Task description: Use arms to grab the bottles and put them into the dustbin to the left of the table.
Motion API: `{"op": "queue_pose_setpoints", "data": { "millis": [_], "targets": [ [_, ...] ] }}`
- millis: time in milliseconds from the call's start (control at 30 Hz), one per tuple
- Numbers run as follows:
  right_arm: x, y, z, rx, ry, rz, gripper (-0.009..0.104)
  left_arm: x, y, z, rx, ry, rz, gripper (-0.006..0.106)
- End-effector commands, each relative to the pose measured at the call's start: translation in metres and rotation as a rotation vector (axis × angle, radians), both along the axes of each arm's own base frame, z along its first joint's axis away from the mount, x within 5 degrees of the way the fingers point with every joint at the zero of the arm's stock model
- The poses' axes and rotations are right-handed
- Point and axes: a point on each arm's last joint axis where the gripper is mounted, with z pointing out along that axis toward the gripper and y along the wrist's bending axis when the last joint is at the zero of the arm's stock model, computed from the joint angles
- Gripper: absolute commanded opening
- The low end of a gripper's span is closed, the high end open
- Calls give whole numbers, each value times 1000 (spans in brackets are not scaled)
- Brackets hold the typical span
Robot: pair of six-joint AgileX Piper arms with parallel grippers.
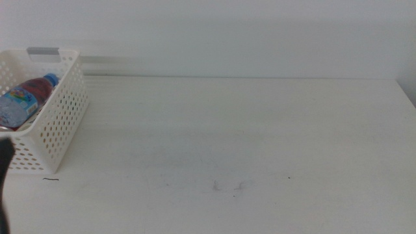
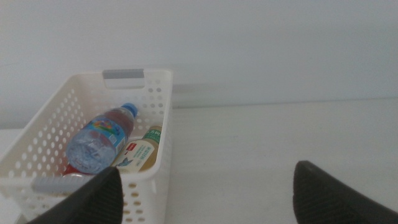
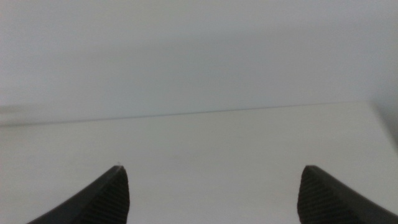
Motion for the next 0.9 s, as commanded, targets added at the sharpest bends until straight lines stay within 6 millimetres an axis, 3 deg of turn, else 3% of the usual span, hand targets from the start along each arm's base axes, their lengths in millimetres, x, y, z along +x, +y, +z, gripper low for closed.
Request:
{"op": "queue_pose_setpoints", "data": {
  "millis": [0, 167, 267, 367, 500, 633, 867],
  "targets": [
    [-27, -10, -21, -10, -66, -49, 91, -13, 1, -15, -10, -52, 9, 94],
    [-66, -18, -84, -27, -80, -95, 91, -29, 1, -58, -24, -109, 10, 94],
    [-79, -22, -111, -56, -82, -123, 91, -29, 1, -75, -22, -89, 10, 94],
    [-78, -22, -129, -68, -17, -130, 91, -27, 2, -86, -13, -76, 15, 94],
    [-76, -23, -136, -85, -19, -132, 91, -24, 4, -101, 54, -71, 24, 94],
    [-74, -22, -133, -88, -99, -123, 91, -24, 4, -102, 49, -68, 23, 94],
    [-74, -22, -134, -89, -84, -124, 91, -23, 4, -98, 52, -109, 26, 94]
  ]
}}
